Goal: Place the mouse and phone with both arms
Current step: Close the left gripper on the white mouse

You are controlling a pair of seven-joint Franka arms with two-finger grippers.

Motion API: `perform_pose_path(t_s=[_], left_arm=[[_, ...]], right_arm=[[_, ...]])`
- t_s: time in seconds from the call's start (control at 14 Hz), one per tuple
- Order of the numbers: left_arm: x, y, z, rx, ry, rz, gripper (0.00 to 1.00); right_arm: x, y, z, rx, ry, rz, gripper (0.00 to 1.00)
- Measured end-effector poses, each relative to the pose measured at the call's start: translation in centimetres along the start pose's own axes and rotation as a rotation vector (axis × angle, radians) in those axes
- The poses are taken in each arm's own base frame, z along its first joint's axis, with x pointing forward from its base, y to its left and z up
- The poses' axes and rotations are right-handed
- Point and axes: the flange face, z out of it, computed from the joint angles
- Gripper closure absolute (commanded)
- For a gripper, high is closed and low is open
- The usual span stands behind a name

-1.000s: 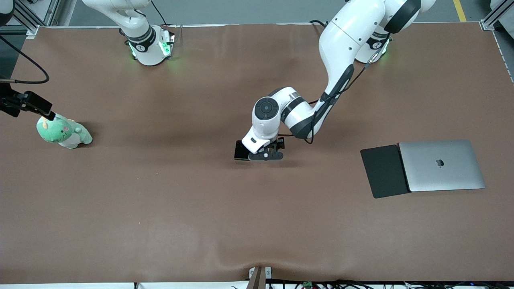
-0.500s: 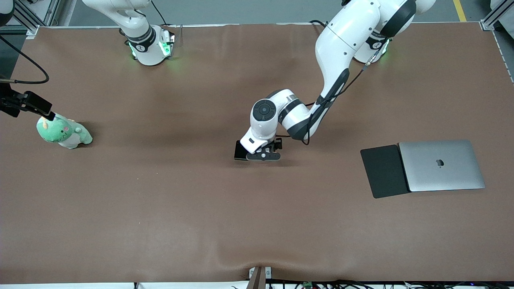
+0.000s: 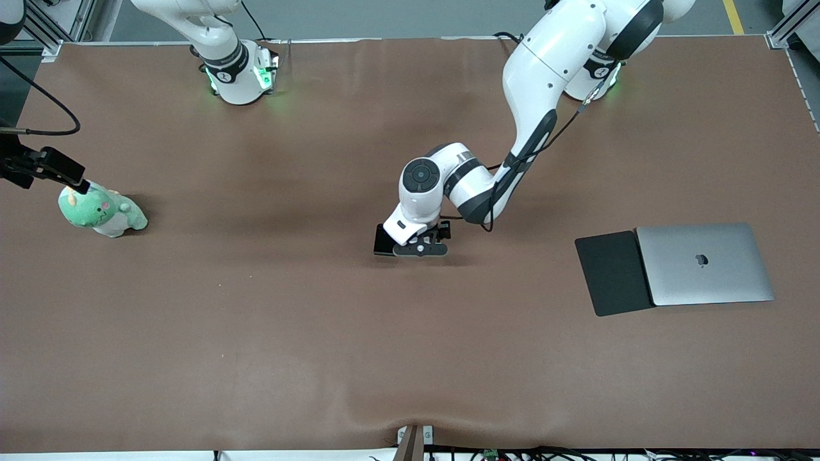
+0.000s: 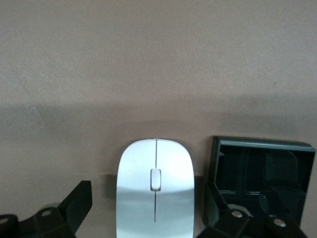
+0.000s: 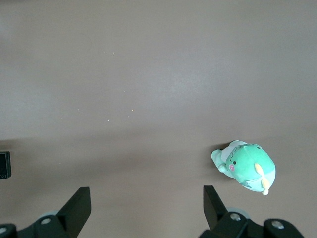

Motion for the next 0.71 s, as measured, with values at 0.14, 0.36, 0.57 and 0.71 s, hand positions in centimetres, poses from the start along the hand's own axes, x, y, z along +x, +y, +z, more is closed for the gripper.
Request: perform_pose_path(t_s=[0.14, 0.36, 0.57, 0.71], left_arm=[[0.13, -0.15, 0.04, 0.002, 0.002, -0.002, 0.00], [0.11, -0.14, 0.05, 0.003, 0.002, -0.011, 0.00], [0.07, -0.12, 0.09, 0.003, 0.001, -0.021, 0.19], [-0.13, 0.01, 0.20, 0.004, -0.001, -0.025, 0.29]], right_arm=[[0.01, -0.02, 0.02, 0.000, 0.000, -0.002, 0.00], [0.01, -0.04, 0.03, 0.000, 0.000, -0.003, 0.00], [0.01, -0.04, 0.03, 0.000, 0.000, -0.004, 0.00], [0.01, -0.04, 0.03, 0.000, 0.000, -0.005, 0.00]])
